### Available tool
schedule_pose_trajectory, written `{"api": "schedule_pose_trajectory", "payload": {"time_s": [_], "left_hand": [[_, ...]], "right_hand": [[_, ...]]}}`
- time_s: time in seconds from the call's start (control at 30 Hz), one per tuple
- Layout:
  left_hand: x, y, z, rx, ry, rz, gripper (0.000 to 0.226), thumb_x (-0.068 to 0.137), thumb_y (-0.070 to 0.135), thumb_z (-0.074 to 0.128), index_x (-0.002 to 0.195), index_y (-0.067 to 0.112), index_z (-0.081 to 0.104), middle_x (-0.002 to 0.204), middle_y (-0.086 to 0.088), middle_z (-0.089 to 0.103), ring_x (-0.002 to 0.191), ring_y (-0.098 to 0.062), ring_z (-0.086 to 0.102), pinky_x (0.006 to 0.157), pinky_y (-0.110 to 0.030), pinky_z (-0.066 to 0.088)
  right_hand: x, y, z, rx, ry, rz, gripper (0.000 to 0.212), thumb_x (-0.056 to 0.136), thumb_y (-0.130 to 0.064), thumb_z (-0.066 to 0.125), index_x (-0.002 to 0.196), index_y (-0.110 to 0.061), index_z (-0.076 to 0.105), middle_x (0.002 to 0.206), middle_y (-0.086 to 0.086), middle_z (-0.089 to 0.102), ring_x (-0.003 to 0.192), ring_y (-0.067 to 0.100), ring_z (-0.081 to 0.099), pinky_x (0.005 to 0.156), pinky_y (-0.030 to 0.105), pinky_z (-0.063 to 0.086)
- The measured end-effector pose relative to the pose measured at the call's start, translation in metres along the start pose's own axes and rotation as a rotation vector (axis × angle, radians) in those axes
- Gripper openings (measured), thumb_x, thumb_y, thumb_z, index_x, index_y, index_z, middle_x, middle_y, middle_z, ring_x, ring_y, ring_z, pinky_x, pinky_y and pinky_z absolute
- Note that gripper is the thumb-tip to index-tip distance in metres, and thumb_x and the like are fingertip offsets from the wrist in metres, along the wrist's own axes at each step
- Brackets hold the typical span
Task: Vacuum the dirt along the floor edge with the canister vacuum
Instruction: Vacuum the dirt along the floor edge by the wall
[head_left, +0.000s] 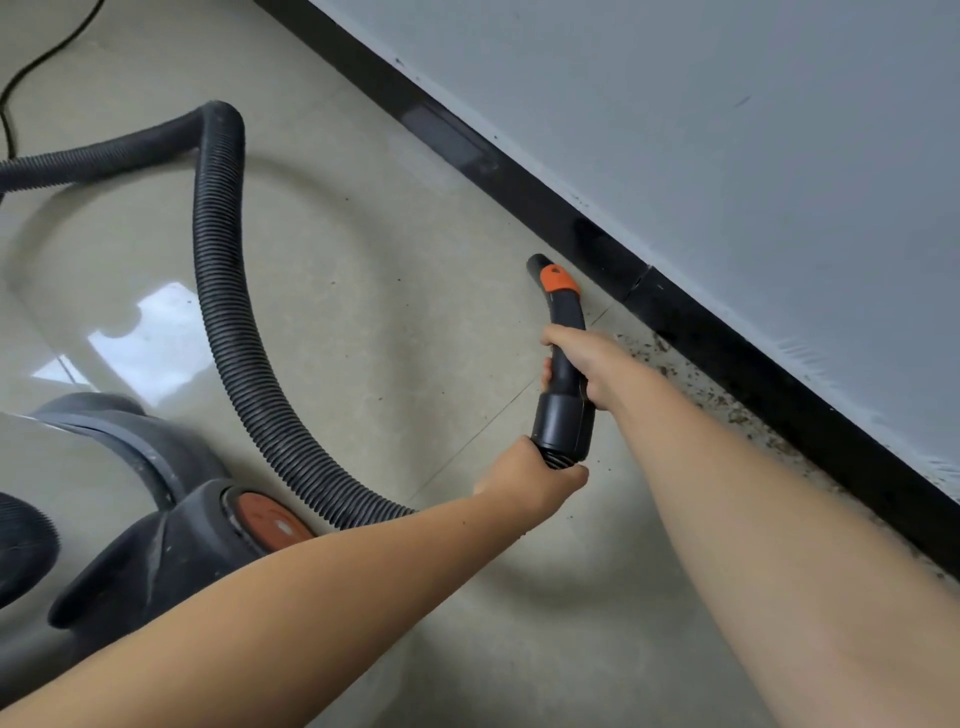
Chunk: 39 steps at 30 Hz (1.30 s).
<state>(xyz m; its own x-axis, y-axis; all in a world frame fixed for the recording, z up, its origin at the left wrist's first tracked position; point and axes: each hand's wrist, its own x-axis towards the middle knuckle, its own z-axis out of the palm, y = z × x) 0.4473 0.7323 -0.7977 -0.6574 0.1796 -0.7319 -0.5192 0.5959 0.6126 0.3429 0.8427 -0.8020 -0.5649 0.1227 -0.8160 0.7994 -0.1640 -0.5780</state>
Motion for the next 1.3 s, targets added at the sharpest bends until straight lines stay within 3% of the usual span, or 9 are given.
{"api": "schedule_pose_trajectory", "payload": {"time_s": [0.17,0.27,0.4,0.53,0.63,0.77,0.93,1.07,1.3], "left_hand": [[-0.001,-0.003,-0.012,-0.029,0.021,0.013,0.024,0.079,0.033,0.063,0.097,0.021,0.053,0.078,-0.002,0.059,0.067,-0.02,0.056,0.066,-0.032,0.051],[-0.003,-0.012,-0.025,0.049,0.003,0.026,0.021,0.075,0.034,0.065,0.087,0.026,0.05,0.078,-0.003,0.062,0.069,-0.02,0.06,0.076,-0.039,0.057],[-0.018,-0.023,-0.046,0.222,-0.121,0.015,0.034,0.075,0.033,0.067,0.103,0.018,0.053,0.072,-0.002,0.064,0.063,-0.017,0.061,0.072,-0.033,0.056],[-0.036,-0.033,-0.053,0.34,-0.184,0.029,0.041,0.074,0.036,0.068,0.107,0.017,0.054,0.072,-0.001,0.065,0.064,-0.018,0.062,0.074,-0.036,0.058],[-0.048,-0.038,-0.049,0.364,-0.227,0.033,0.039,0.076,0.034,0.067,0.107,0.015,0.053,0.071,-0.002,0.065,0.062,-0.017,0.06,0.068,-0.031,0.055],[-0.066,-0.047,-0.042,0.415,-0.219,0.057,0.034,0.076,0.033,0.066,0.104,0.018,0.054,0.07,-0.001,0.064,0.061,-0.017,0.059,0.065,-0.03,0.053],[-0.084,-0.05,-0.042,0.368,-0.213,0.118,0.025,0.078,0.027,0.066,0.097,0.013,0.058,0.069,-0.003,0.063,0.057,-0.016,0.057,0.058,-0.026,0.048],[-0.09,-0.056,-0.037,0.372,-0.313,0.096,0.02,0.082,0.022,0.065,0.095,0.011,0.056,0.069,-0.004,0.062,0.056,-0.014,0.056,0.055,-0.023,0.048],[-0.093,-0.056,-0.005,0.436,-0.421,0.086,0.017,0.08,0.025,0.065,0.09,0.019,0.054,0.07,-0.001,0.065,0.058,-0.016,0.059,0.063,-0.028,0.051]], "right_hand": [[-0.005,-0.004,0.016,0.021,-0.006,-0.006,0.015,0.083,-0.009,0.06,0.091,-0.008,0.047,0.047,0.006,0.052,0.035,0.017,0.049,0.046,0.028,0.047],[-0.013,0.005,0.023,0.091,0.083,-0.021,0.018,0.083,-0.008,0.059,0.096,-0.007,0.047,0.05,0.008,0.052,0.036,0.018,0.048,0.046,0.028,0.047],[-0.035,0.03,0.025,0.233,0.208,-0.011,0.014,0.085,-0.008,0.058,0.086,-0.009,0.044,0.062,0.01,0.051,0.042,0.02,0.049,0.048,0.028,0.048],[-0.057,0.053,0.027,0.345,0.292,0.004,0.015,0.086,-0.009,0.057,0.08,-0.01,0.043,0.044,0.006,0.05,0.043,0.02,0.049,0.056,0.033,0.049],[-0.069,0.068,0.022,0.368,0.309,0.02,0.014,0.087,-0.01,0.057,0.083,-0.01,0.045,0.056,0.008,0.052,0.042,0.02,0.05,0.048,0.027,0.047],[-0.086,0.087,0.016,0.434,0.246,0.019,0.014,0.087,-0.012,0.06,0.089,-0.007,0.046,0.062,0.01,0.053,0.044,0.02,0.051,0.049,0.026,0.048],[-0.101,0.108,0.01,0.706,0.04,0.005,0.022,0.084,-0.018,0.067,0.083,-0.013,0.046,0.057,0.006,0.055,0.043,0.02,0.055,0.053,0.027,0.051],[-0.106,0.122,0.011,0.655,0.172,-0.028,0.015,0.085,-0.011,0.059,0.084,-0.009,0.044,0.048,0.005,0.049,0.035,0.018,0.047,0.048,0.027,0.046],[-0.124,0.143,-0.018,0.649,0.332,-0.006,0.012,0.087,-0.012,0.057,0.09,-0.007,0.047,0.055,0.006,0.05,0.037,0.018,0.047,0.044,0.024,0.045]]}}
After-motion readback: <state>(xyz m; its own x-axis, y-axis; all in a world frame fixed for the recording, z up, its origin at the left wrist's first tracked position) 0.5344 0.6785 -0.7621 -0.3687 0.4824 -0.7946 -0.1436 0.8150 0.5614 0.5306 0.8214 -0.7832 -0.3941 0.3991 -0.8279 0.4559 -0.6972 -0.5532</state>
